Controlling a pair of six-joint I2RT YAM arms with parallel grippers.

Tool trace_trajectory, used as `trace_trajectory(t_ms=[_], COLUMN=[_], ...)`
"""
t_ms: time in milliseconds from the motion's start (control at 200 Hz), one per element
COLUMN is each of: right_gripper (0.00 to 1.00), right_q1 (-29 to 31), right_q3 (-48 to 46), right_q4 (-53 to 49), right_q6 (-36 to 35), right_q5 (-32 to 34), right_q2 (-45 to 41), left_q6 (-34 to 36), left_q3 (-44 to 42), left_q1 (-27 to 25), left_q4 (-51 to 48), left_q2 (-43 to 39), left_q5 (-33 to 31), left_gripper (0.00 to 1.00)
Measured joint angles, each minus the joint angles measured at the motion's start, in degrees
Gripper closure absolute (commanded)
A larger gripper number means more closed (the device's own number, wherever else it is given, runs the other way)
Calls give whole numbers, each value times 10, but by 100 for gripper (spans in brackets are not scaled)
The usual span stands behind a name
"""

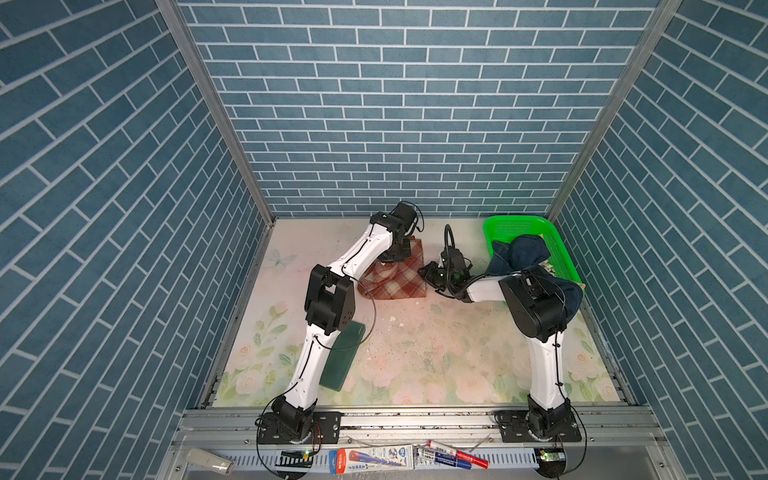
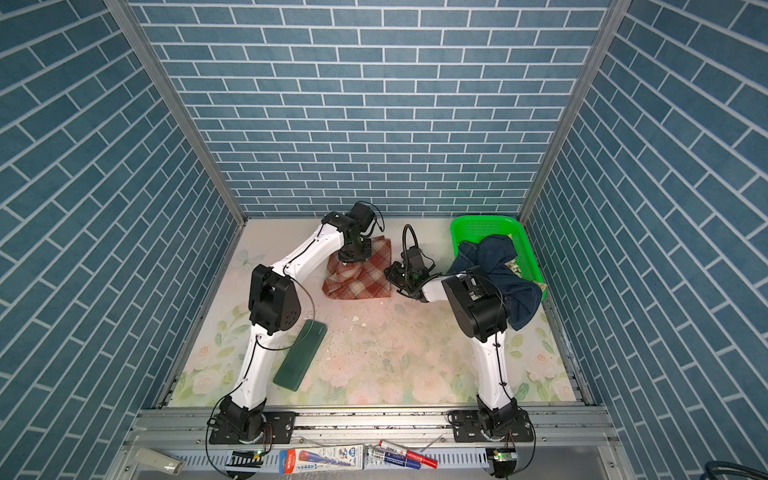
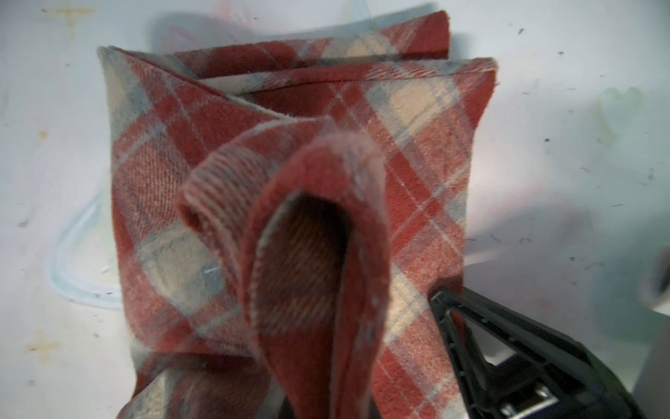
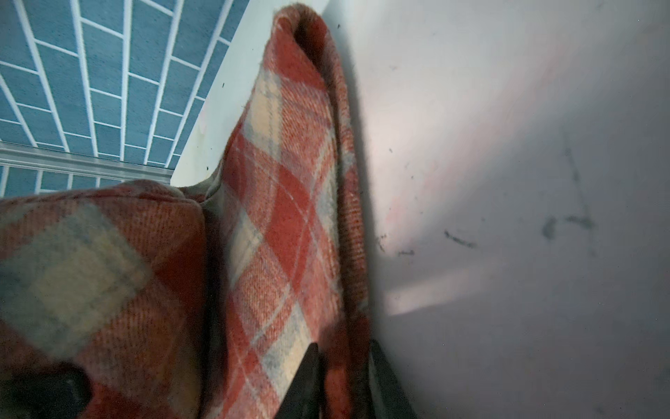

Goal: Fold and stack the skirts

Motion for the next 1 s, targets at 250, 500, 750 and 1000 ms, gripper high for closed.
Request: trace_trajectory(t_ms=[250, 500, 750, 1000], right_gripper=[79, 81, 81, 82], right_q1=[-2, -3, -3, -3], right_q3=[-3, -5, -11, -12], right_q4=[5, 10, 24, 26], right_q6=[10, 15, 14, 14], right_q5=[-1, 0, 0, 0], right_q2=[0, 3, 3, 3], left_q6=[-26, -27, -2, 7], left_q3=[11, 13, 14, 23], left_q1=[-5, -6, -5, -5], left_q4=[4, -3, -34, -56], left_q2=[0, 0, -35, -59], left_q5=[14, 5, -22, -25], left_gripper=[100, 100, 100, 99])
